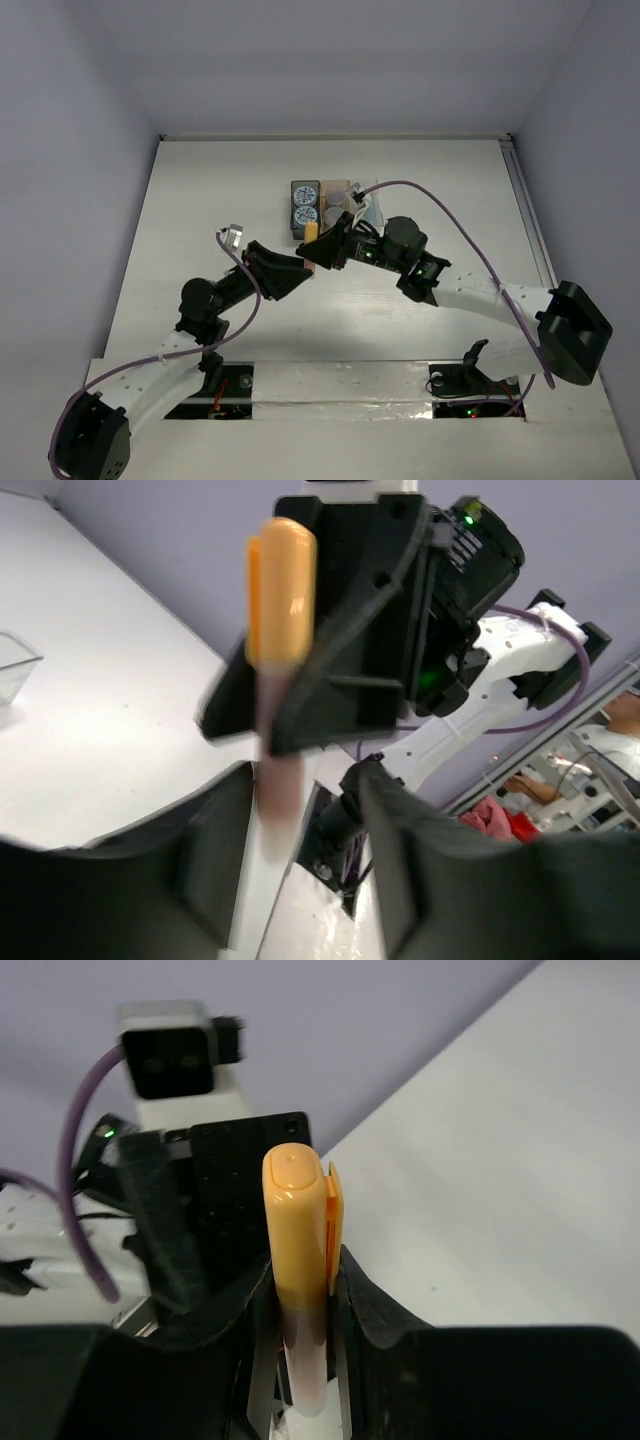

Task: Sort the stationery into containers
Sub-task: Place the pen in the storage box.

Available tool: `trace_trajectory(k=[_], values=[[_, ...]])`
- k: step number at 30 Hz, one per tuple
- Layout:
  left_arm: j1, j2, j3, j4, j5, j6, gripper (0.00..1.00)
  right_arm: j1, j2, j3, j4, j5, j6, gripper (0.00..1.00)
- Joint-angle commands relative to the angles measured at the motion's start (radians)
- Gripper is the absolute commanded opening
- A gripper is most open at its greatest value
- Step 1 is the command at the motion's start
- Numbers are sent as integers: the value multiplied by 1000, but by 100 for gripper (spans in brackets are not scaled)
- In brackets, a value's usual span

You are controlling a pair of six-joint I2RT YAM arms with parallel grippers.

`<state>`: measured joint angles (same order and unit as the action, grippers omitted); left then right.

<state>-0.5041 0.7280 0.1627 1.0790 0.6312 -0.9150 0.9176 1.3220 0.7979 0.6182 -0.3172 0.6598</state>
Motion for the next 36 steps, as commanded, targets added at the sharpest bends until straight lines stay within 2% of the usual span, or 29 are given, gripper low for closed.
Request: trace_trajectory(k=[1, 2, 4, 6, 9, 14, 20, 25, 33, 36], values=[[-2, -59, -18, -60, -42, 51, 46, -83, 16, 57, -49, 41, -5, 0], [-2, -91, -20, -88, -48, 63, 56, -104, 14, 61, -52, 30, 0, 0], [-2, -128, -17, -187, -73, 102, 63, -166, 14, 76, -73, 7, -3, 0], [-2, -182, -12, -237, -82, 123, 75, -228, 14, 89, -92, -20, -8, 0], [-2, -243, 6, -364, -96, 156, 83, -308, 16, 127, -185, -11, -75, 0], [-2, -337, 29, -520, -148, 198, 86, -465, 153, 320, -525, -22, -231, 0], [-2, -395, 29, -611, -209, 229, 86, -554, 356, 495, -768, -5, -337, 0], [-2, -383, 17, -605, -220, 232, 86, -563, 460, 573, -804, 36, -362, 0], [-2, -349, 0, -557, -208, 229, 86, -563, 523, 572, -755, 69, -341, 0], [-2, -345, -2, -550, -208, 229, 86, -563, 548, 583, -752, 61, -330, 8]])
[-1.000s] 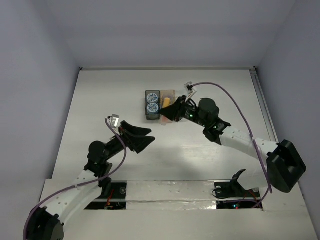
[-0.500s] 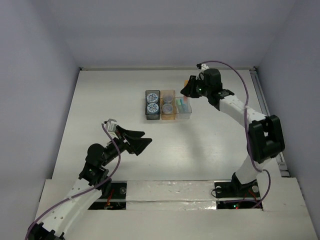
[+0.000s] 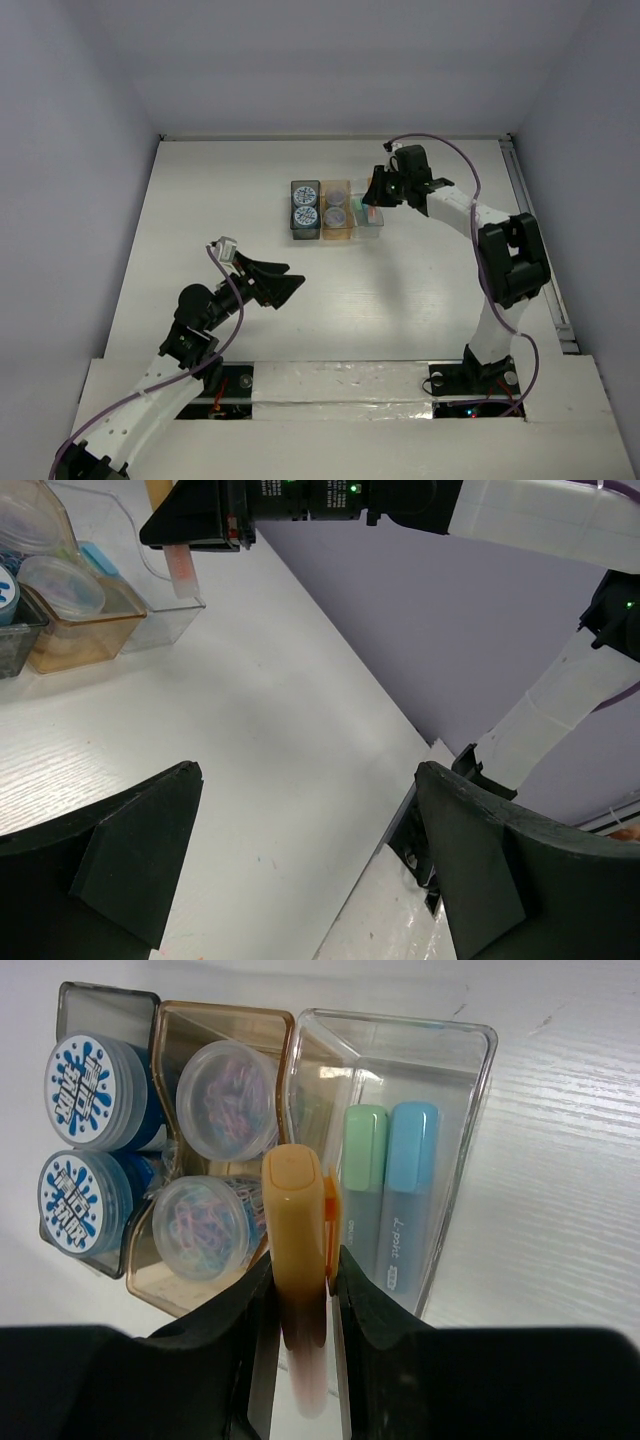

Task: Sort the stationery into containers
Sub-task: Place the pen in the storage box, then reset both arms

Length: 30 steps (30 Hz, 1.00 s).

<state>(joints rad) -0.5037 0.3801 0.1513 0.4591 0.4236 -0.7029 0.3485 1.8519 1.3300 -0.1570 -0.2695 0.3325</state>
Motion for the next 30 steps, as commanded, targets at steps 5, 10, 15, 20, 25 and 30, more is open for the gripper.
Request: trace_trajectory(k=[5, 10, 15, 20, 25, 30], values=[[-2, 8, 17, 72, 0, 17, 86, 6, 44, 78, 10, 16, 2, 37], [-2, 5, 30, 64, -8, 16, 86, 6, -6, 66, 14, 27, 10, 85], [-2, 9, 66, 33, -34, 32, 87, 6, -114, 17, 42, 16, 31, 94], [-2, -9, 148, -42, -68, 66, 90, 6, -362, -161, 190, 45, 92, 92], [-2, -24, 288, -140, -109, 112, 93, 6, -848, -417, 315, 104, 114, 7], [-2, -15, 483, -272, -215, 210, 97, 6, -1215, -500, 248, 199, 112, 0]])
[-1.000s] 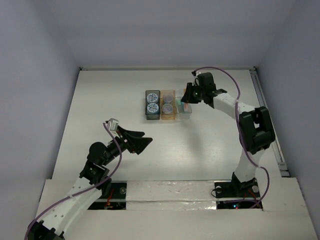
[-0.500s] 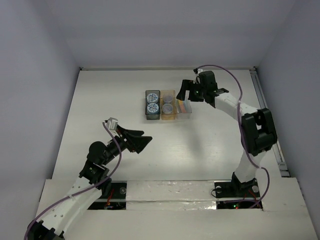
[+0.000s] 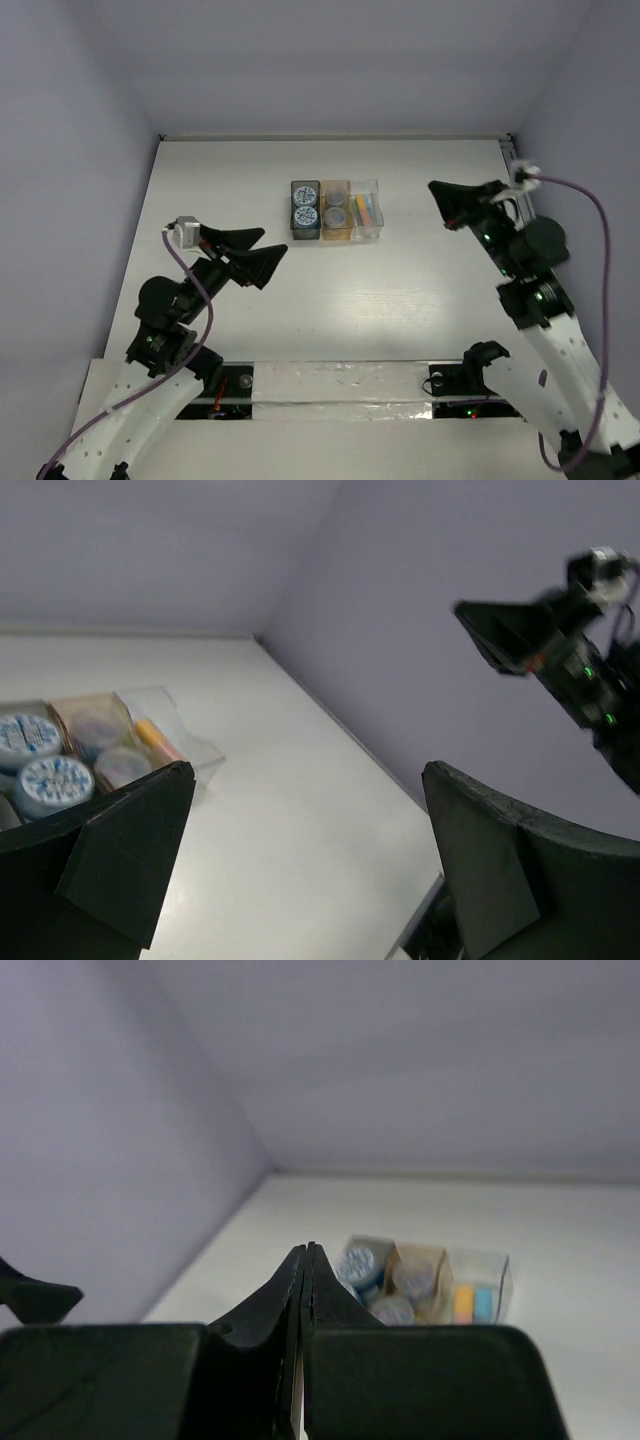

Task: Sort the stationery into containers
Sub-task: Reset both arms

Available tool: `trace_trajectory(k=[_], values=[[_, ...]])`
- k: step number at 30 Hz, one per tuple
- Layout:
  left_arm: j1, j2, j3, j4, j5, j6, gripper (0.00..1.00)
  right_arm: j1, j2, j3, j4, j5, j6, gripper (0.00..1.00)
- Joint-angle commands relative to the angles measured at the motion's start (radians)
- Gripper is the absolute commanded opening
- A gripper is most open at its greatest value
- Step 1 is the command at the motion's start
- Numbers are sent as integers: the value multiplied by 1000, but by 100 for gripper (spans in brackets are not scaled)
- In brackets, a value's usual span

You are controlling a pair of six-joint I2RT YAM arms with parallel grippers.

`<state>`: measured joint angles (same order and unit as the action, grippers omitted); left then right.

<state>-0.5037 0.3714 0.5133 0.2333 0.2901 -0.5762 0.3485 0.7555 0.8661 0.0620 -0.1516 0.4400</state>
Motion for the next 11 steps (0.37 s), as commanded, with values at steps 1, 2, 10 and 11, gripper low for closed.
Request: trace_trajectory(k=[1, 2, 10, 11], values=[[-2, -6, 187, -96, -101, 117, 97, 6, -216, -47, -16, 96, 3, 0], [-2, -8, 212, -118, -126, 128, 98, 6, -258, -50, -43, 131, 0, 3], [-2, -84, 242, -230, -272, 148, 99, 6, -415, -53, -350, 327, -15, 100], [-2, -97, 228, -230, -273, 138, 99, 6, -407, -56, -376, 304, 0, 100]])
